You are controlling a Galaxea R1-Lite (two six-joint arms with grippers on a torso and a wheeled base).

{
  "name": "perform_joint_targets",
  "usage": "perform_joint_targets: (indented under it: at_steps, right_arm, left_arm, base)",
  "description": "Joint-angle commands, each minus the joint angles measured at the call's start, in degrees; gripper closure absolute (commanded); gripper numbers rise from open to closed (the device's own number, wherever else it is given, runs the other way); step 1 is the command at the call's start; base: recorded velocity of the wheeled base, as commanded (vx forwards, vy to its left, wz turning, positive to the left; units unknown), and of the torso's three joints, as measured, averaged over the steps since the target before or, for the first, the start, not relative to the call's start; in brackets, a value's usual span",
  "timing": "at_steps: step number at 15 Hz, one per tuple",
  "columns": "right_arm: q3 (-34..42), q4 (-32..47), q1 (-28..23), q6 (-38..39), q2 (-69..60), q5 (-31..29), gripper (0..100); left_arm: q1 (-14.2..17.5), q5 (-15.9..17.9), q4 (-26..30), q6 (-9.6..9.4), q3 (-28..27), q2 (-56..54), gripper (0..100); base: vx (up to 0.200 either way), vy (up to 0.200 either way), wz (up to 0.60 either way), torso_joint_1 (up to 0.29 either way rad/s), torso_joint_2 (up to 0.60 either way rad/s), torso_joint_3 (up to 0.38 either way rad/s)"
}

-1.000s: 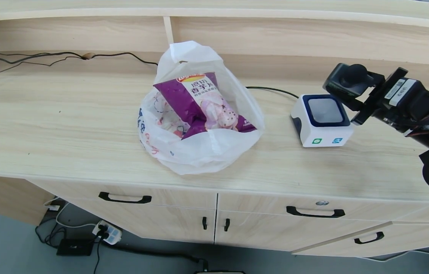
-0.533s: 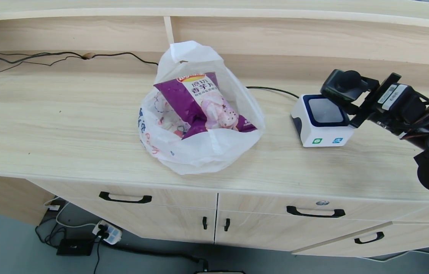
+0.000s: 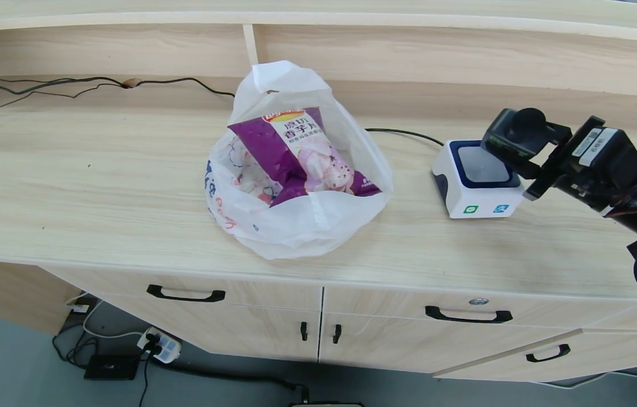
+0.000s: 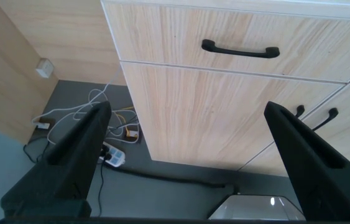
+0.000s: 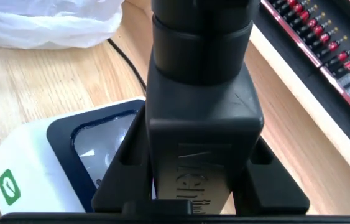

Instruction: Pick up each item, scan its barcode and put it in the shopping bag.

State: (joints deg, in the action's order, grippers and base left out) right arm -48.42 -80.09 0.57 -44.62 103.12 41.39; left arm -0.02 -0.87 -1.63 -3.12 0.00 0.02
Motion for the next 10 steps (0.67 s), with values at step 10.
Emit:
perform_joint_targets:
  at_steps: [10]
  right_arm:
    - [13.4,3.6,11.6,21.8,-17.5,-18.1,100]
  left_arm:
    - [-0.1,0.0,0.4,0.13,0.0,0.0,0]
  base:
    - [0.000,0.000,0.00,0.000,0.00,0.000]
